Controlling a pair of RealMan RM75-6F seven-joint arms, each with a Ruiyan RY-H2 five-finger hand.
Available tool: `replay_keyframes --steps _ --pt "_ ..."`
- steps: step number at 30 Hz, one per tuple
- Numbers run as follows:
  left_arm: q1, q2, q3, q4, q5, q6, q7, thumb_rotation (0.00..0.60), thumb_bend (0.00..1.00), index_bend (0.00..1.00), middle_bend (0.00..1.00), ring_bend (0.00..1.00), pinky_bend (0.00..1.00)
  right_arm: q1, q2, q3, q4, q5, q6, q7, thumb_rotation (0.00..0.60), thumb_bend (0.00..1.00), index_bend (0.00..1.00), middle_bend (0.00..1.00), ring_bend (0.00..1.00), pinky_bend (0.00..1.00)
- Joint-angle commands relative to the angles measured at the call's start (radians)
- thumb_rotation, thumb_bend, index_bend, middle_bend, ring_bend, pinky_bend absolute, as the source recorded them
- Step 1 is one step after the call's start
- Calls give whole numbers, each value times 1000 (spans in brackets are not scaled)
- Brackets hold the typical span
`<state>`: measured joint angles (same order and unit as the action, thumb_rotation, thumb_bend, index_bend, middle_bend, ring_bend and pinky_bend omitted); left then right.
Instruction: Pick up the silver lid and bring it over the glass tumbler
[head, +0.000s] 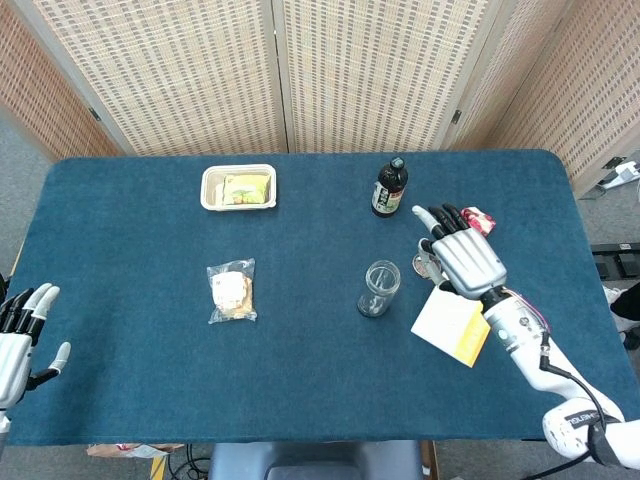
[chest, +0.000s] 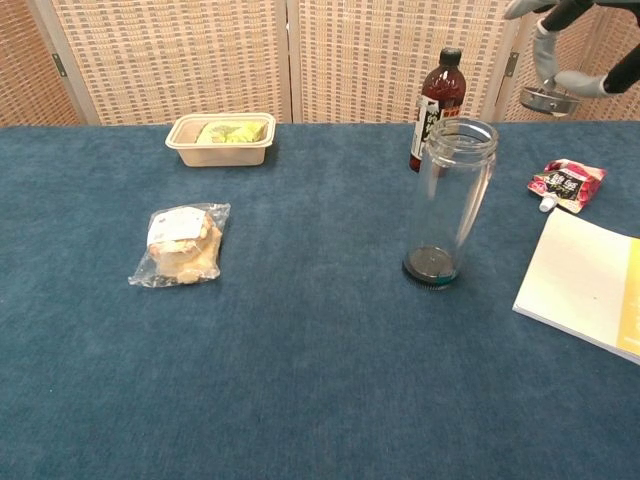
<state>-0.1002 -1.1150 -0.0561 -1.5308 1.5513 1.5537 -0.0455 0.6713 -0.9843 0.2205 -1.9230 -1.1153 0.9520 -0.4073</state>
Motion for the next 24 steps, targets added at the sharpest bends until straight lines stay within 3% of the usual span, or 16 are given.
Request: replay_keyframes --steps 1,15,24 --pt "3 4 0 -1 2 6 -10 600 353 0 52 0 49 27 -12 6 -23 27 -1 -39 600 576 577 42 0 0" --pt "24 31 6 -7 19 42 -62 600 353 0 52 0 49 146 -113 -1 -58 161 20 -215 600 576 577 42 0 0" --pt "33 38 7 -7 23 56 -74 600 353 0 52 0 49 172 -143 -24 -48 195 45 -246 600 576 577 42 0 0"
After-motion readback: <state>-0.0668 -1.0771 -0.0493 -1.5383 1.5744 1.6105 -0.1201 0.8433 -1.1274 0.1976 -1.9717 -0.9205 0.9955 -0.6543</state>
